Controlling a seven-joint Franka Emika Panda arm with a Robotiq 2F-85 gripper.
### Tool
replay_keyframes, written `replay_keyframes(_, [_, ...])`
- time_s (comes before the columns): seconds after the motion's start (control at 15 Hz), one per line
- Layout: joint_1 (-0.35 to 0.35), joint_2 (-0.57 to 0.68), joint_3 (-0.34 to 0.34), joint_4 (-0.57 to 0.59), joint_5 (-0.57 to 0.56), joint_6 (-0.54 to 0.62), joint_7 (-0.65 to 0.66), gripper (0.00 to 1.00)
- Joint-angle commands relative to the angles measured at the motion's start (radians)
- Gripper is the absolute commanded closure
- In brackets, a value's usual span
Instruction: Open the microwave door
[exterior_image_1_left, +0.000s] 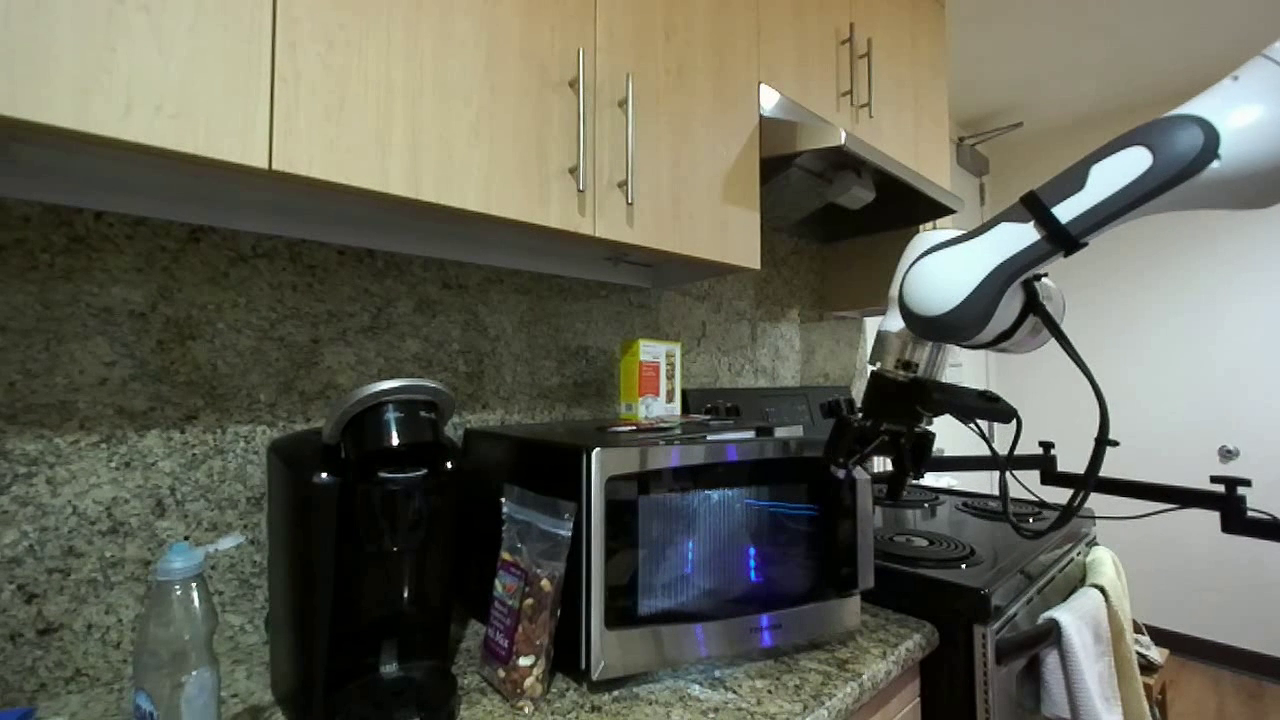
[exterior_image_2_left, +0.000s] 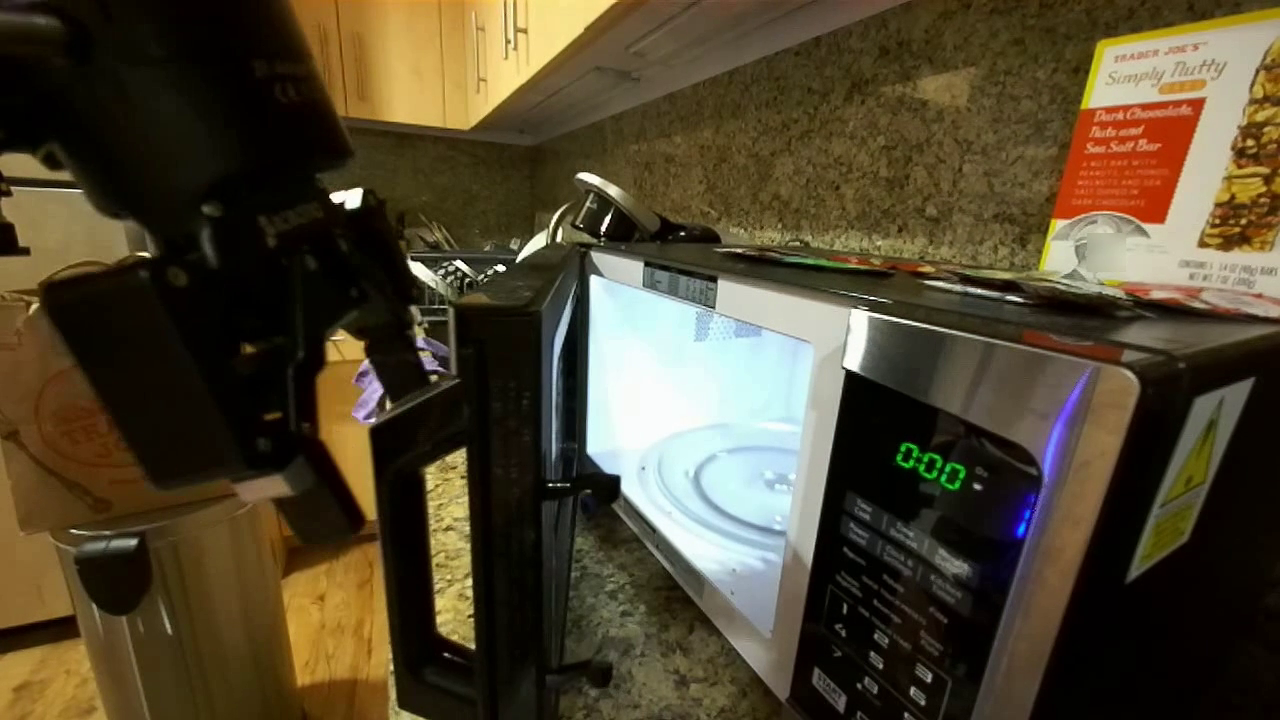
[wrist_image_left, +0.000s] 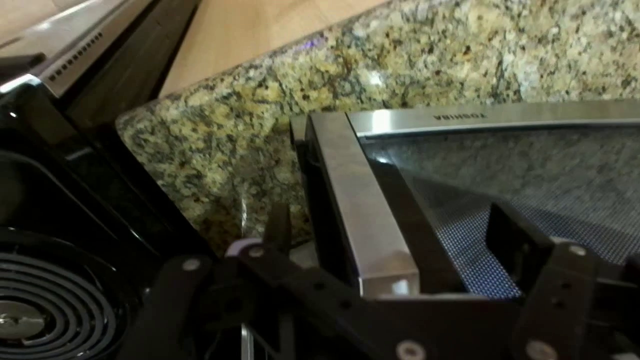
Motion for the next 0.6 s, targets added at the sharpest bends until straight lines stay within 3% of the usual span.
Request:
replay_keyframes(0.0, [-0.048, -0.114, 0.045, -0.022, -0.116, -0.186, 0.053, 0.0])
replay_keyframes(0.27, [-0.013, -0.229, 0.021, 0.005, -0.154, -0.402, -0.044, 0.0])
replay_keyframes(0.53, [0.086, -0.273, -0.015, 0.054, -0.106, -0.409, -0.189, 0.0])
